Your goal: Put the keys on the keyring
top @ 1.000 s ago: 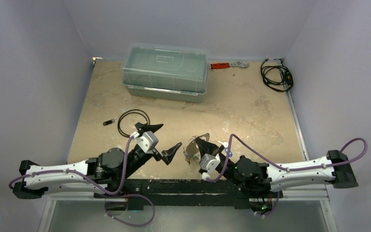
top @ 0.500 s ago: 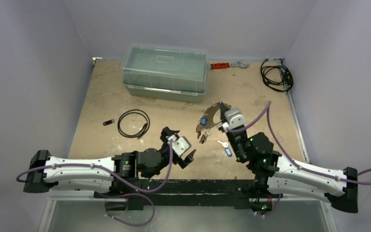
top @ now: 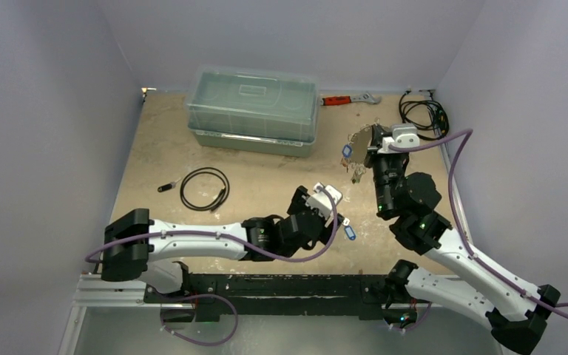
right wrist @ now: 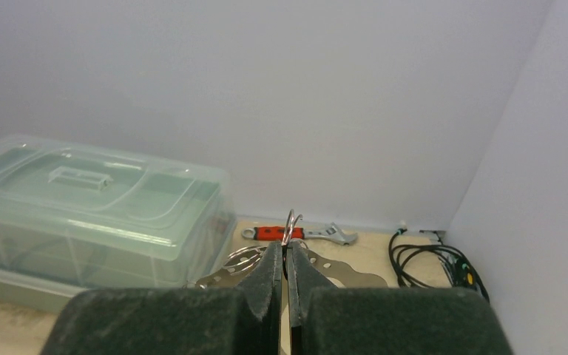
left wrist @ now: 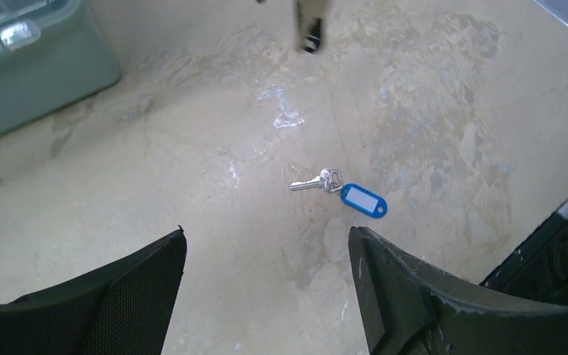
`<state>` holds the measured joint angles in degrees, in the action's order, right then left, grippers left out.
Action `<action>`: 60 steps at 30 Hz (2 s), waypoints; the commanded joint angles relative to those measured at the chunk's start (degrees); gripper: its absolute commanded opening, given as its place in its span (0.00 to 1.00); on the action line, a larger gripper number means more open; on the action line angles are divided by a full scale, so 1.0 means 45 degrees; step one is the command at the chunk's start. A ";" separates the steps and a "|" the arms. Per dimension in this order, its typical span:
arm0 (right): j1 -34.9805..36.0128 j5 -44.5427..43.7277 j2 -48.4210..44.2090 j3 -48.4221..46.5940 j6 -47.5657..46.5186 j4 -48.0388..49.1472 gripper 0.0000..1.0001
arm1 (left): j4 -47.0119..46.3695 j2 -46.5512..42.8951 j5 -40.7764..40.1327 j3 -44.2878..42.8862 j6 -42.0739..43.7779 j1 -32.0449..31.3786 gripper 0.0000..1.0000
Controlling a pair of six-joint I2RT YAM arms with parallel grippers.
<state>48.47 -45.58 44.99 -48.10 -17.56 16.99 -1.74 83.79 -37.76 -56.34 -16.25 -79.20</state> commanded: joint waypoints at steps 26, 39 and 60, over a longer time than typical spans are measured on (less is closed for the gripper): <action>-0.0595 0.0252 -0.2135 0.0792 0.0931 0.0617 0.00 | 0.1689 0.6774 0.4130 -0.4695 -0.9824 0.2092 0.44; -0.0585 0.0897 -0.2165 0.0874 0.1209 0.0526 0.00 | 0.1776 0.7548 0.3999 -0.5138 -0.9934 0.1941 0.30; -0.0595 0.1620 -0.1932 0.0786 0.1463 0.0250 0.00 | 0.1460 0.7963 0.3068 -0.5159 -0.9807 0.1838 0.21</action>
<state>46.06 -39.92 36.42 -43.94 -11.92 15.33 6.85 118.48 -21.98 -77.67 -60.45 -70.65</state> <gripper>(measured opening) 0.008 0.218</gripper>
